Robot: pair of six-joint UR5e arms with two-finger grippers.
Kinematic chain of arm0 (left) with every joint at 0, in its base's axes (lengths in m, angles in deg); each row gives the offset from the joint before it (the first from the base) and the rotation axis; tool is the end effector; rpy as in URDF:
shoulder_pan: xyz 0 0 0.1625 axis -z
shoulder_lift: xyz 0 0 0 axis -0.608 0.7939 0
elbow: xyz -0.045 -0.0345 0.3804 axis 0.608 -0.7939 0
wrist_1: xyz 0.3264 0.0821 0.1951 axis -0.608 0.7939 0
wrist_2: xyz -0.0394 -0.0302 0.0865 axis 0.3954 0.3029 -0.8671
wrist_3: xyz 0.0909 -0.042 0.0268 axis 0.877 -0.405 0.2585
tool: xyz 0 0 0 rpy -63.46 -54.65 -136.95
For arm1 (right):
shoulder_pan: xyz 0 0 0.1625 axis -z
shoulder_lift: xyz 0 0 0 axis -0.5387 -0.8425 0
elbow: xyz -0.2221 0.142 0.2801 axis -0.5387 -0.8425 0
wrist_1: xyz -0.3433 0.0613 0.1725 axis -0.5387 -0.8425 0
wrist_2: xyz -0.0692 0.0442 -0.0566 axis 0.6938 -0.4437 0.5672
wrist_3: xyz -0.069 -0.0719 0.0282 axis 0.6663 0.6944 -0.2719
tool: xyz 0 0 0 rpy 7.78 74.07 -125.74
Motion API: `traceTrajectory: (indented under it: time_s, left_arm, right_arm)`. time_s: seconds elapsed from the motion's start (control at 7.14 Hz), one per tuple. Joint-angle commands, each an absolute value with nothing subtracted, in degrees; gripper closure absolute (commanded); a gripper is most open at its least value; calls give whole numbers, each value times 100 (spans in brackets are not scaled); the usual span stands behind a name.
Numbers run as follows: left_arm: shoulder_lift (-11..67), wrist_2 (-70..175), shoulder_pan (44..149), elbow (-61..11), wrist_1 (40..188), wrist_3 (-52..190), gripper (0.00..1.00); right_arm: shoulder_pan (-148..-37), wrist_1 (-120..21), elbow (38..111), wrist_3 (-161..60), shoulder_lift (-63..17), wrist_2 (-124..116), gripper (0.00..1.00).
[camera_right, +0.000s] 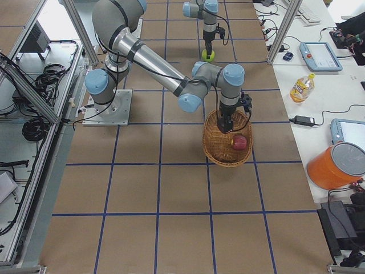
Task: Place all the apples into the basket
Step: 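Release the dark apple in the basket while the left sets the green apple at center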
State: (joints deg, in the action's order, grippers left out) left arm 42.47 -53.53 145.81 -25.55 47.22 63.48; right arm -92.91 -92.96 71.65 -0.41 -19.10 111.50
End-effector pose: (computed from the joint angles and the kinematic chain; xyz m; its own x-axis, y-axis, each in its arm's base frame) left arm -0.3306 -0.5429 0.1729 -0.9933 -0.0269 0.1128 -0.0321 0.9985 -0.0445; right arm -0.1848 -0.5854 0.2697 -0.9942 -0.0613 0.0884 -0.0671 0.9957 -0.0639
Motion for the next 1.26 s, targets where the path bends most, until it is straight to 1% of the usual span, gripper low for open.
traceTrajectory:
  time_s: [0.0, 0.14, 0.28, 0.42, 0.7, 0.84, 0.98, 1.12]
  left_arm:
    - [4206, -5398, 14661, -2668, 4647, 6257, 59]
    - [4205, -5407, 14678, -2686, 4674, 6257, 43]
    - [4136, -5416, 14757, -2703, 4761, 6153, 0]
    - [4031, -5390, 14731, -2643, 4936, 6056, 0]
    - [3732, -5346, 14539, -2424, 5445, 6055, 0]
    - [3531, -5346, 14277, -2066, 6170, 6168, 0]
    - [3285, -5389, 13900, -1627, 7195, 6909, 0]
    - [3022, -5372, 13496, -1144, 8145, 7534, 0]
  right_arm:
    - [-9010, -9375, 7186, 334, -1760, 11139, 67]
    - [-8877, -9375, 7178, 536, -1672, 11121, 57]
    - [-8841, -9375, 7160, 651, -1611, 11112, 34]
    - [-8841, -9348, 7177, 653, -1619, 11130, 0]
    - [-8858, -9252, 7108, 688, -1689, 11165, 0]
    - [-8911, -9095, 7107, 662, -1837, 11113, 0]
    - [-9120, -8832, 7107, 592, -2160, 11025, 0]
    - [-9548, -8447, 7107, -114, -2442, 10990, 0]
